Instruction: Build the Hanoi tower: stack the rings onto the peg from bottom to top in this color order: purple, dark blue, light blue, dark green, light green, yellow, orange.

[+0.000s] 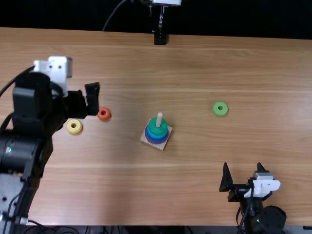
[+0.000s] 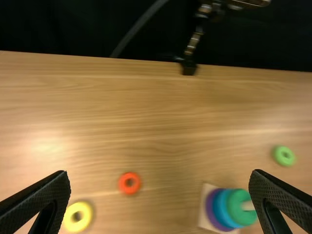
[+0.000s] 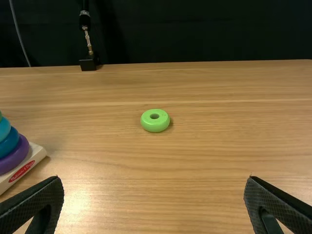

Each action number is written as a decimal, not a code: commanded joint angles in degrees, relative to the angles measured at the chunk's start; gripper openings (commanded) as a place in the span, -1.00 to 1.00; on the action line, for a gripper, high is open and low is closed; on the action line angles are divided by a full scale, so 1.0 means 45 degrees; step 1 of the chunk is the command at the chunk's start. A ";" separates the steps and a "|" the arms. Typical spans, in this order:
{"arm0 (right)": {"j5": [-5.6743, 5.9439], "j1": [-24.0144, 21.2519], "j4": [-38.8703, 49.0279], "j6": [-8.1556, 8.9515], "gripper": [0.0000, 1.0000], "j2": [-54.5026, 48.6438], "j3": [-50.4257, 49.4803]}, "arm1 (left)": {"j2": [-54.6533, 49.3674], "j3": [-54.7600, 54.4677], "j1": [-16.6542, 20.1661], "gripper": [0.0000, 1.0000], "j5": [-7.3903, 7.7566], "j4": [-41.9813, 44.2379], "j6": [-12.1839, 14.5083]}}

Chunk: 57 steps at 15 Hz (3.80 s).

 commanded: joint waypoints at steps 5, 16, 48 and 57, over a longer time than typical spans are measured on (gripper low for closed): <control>0.0053 -0.0182 -0.0766 0.0004 1.00 -0.0163 -0.0861 | -0.4327 -0.4006 0.0557 1.00 -0.2559 0.0137 0.0107; 0.0053 -0.0182 -0.0766 0.0004 1.00 -0.0163 -0.0861 | -1.2862 -1.3342 0.1279 1.00 -0.0778 0.2762 0.2826; 0.0053 -0.0182 -0.0789 0.0004 1.00 -0.0163 -0.0861 | -1.6045 -1.7580 0.1318 1.00 -0.2583 0.2762 0.2802; 0.0076 -0.0650 0.2234 0.0050 1.00 0.0111 0.0584 | -1.6045 -1.7580 0.1318 1.00 -0.2583 0.2762 0.2802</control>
